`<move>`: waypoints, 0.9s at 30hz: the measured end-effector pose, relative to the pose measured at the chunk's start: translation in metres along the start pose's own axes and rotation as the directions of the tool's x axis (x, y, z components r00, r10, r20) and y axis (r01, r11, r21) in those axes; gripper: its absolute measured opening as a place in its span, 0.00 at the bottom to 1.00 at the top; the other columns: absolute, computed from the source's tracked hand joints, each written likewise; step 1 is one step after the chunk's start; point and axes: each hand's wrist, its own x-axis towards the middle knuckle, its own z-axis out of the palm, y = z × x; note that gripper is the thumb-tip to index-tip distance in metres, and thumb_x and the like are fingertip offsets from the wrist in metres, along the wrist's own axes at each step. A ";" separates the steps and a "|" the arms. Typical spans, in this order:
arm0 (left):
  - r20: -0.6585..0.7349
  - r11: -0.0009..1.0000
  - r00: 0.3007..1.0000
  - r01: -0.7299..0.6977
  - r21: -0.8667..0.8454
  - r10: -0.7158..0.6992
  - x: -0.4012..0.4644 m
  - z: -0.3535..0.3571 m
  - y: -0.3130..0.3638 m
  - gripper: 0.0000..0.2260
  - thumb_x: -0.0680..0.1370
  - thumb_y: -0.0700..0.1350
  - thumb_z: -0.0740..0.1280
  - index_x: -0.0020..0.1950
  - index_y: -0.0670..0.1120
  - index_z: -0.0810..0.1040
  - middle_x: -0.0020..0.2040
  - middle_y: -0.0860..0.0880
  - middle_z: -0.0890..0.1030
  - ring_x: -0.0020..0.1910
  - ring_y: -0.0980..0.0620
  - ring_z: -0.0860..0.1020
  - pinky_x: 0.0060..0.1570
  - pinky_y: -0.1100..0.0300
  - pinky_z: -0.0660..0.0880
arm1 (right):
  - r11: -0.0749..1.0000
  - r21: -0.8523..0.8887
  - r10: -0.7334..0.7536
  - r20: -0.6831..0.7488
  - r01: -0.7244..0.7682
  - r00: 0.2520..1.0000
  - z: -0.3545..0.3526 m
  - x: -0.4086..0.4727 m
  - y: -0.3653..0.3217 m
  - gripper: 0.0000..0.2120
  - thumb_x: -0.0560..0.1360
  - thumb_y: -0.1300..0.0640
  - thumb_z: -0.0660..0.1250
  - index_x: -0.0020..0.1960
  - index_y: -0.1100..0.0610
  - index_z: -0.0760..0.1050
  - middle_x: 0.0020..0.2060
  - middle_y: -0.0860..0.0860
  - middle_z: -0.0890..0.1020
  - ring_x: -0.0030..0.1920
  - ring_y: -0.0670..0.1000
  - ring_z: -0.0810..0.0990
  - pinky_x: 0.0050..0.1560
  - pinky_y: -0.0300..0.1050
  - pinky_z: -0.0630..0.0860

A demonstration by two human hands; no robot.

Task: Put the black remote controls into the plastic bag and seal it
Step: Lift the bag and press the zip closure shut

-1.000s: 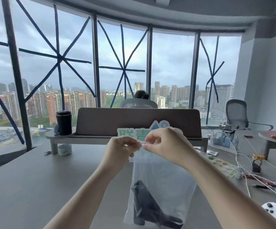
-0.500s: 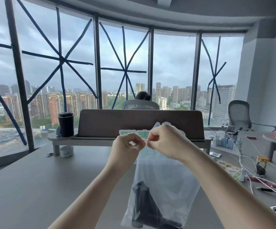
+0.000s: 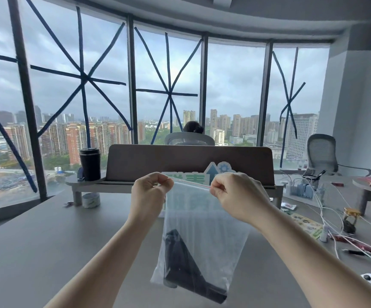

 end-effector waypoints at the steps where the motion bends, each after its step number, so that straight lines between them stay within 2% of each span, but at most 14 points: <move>1: -0.014 1.000 1.000 0.003 -0.007 -0.004 0.002 -0.005 0.000 0.07 0.72 0.38 0.70 0.33 0.42 0.79 0.23 0.50 0.70 0.22 0.52 0.65 0.27 0.61 0.64 | 1.000 -0.010 -0.004 -0.002 0.004 1.000 -0.002 -0.001 0.002 0.08 0.78 0.49 0.63 0.46 0.49 0.80 0.45 0.45 0.84 0.48 0.52 0.80 0.43 0.45 0.69; 5: -0.076 0.998 0.997 0.009 -0.065 -0.014 0.011 -0.028 0.001 0.05 0.72 0.35 0.69 0.35 0.39 0.80 0.24 0.48 0.71 0.23 0.51 0.65 0.26 0.61 0.63 | 0.999 -0.035 -0.013 -0.013 0.013 1.000 -0.009 -0.007 0.008 0.09 0.78 0.49 0.63 0.44 0.51 0.79 0.45 0.45 0.84 0.48 0.53 0.80 0.44 0.45 0.68; 8: -0.107 0.997 0.994 -0.001 -0.075 -0.007 0.013 -0.041 0.000 0.04 0.72 0.34 0.69 0.37 0.36 0.79 0.24 0.48 0.71 0.22 0.53 0.65 0.24 0.62 0.64 | 0.998 -0.051 -0.044 0.015 0.045 0.999 -0.006 -0.010 0.006 0.09 0.79 0.48 0.63 0.41 0.49 0.74 0.45 0.45 0.82 0.48 0.52 0.79 0.44 0.46 0.69; 11: -0.131 0.997 0.991 0.005 -0.080 -0.015 0.012 -0.050 -0.005 0.05 0.72 0.34 0.68 0.36 0.38 0.79 0.21 0.54 0.72 0.20 0.54 0.66 0.22 0.64 0.64 | 0.996 -0.067 -0.050 0.067 0.054 0.997 -0.006 -0.011 0.001 0.09 0.79 0.51 0.61 0.40 0.48 0.70 0.45 0.44 0.80 0.46 0.52 0.76 0.43 0.45 0.67; 14: -0.146 0.997 0.989 0.015 -0.077 -0.026 0.013 -0.061 -0.007 0.06 0.72 0.33 0.67 0.36 0.40 0.78 0.20 0.54 0.72 0.20 0.56 0.67 0.22 0.64 0.65 | 0.995 -0.073 -0.055 0.115 0.064 0.992 -0.007 -0.012 -0.003 0.09 0.79 0.54 0.60 0.40 0.50 0.70 0.42 0.42 0.76 0.43 0.51 0.74 0.43 0.46 0.65; 18: -0.119 0.999 0.992 0.026 -0.047 -0.032 0.015 -0.075 -0.006 0.07 0.73 0.34 0.67 0.36 0.42 0.78 0.21 0.54 0.73 0.20 0.56 0.69 0.22 0.63 0.66 | 0.994 -0.075 -0.073 0.114 0.082 0.991 -0.009 -0.011 -0.012 0.10 0.80 0.55 0.59 0.40 0.50 0.70 0.41 0.41 0.74 0.42 0.50 0.73 0.43 0.46 0.65; 20: -0.109 0.999 0.994 0.029 -0.035 -0.033 0.018 -0.082 -0.006 0.06 0.73 0.34 0.66 0.37 0.42 0.78 0.22 0.52 0.72 0.20 0.56 0.69 0.23 0.63 0.66 | 0.995 -0.056 -0.077 0.080 0.081 0.994 -0.009 -0.007 -0.018 0.09 0.80 0.54 0.60 0.40 0.49 0.70 0.41 0.41 0.73 0.42 0.50 0.72 0.44 0.46 0.66; 23: -0.138 0.998 0.989 0.053 -0.038 -0.058 0.025 -0.096 -0.016 0.07 0.74 0.34 0.64 0.37 0.42 0.76 0.22 0.51 0.70 0.21 0.55 0.68 0.25 0.62 0.64 | 0.996 0.040 -0.079 0.042 0.077 0.996 0.003 0.005 -0.030 0.10 0.80 0.53 0.61 0.40 0.49 0.71 0.35 0.41 0.72 0.41 0.51 0.74 0.45 0.49 0.72; 25: -0.151 0.996 0.985 0.084 -0.008 -0.085 0.034 -0.107 -0.031 0.07 0.75 0.36 0.62 0.38 0.43 0.75 0.24 0.49 0.69 0.24 0.53 0.67 0.28 0.60 0.63 | 0.993 0.111 -0.050 0.070 0.042 0.996 0.022 0.021 -0.038 0.10 0.80 0.52 0.61 0.41 0.50 0.73 0.32 0.42 0.73 0.39 0.52 0.76 0.43 0.49 0.74; 27: -0.170 0.991 0.979 0.126 0.049 -0.116 0.050 -0.117 -0.051 0.07 0.76 0.39 0.61 0.39 0.43 0.73 0.26 0.48 0.69 0.26 0.51 0.66 0.30 0.57 0.63 | 0.989 0.148 -0.012 0.098 -0.002 0.995 0.048 0.046 -0.047 0.09 0.80 0.52 0.61 0.43 0.51 0.76 0.33 0.44 0.77 0.40 0.54 0.79 0.43 0.50 0.76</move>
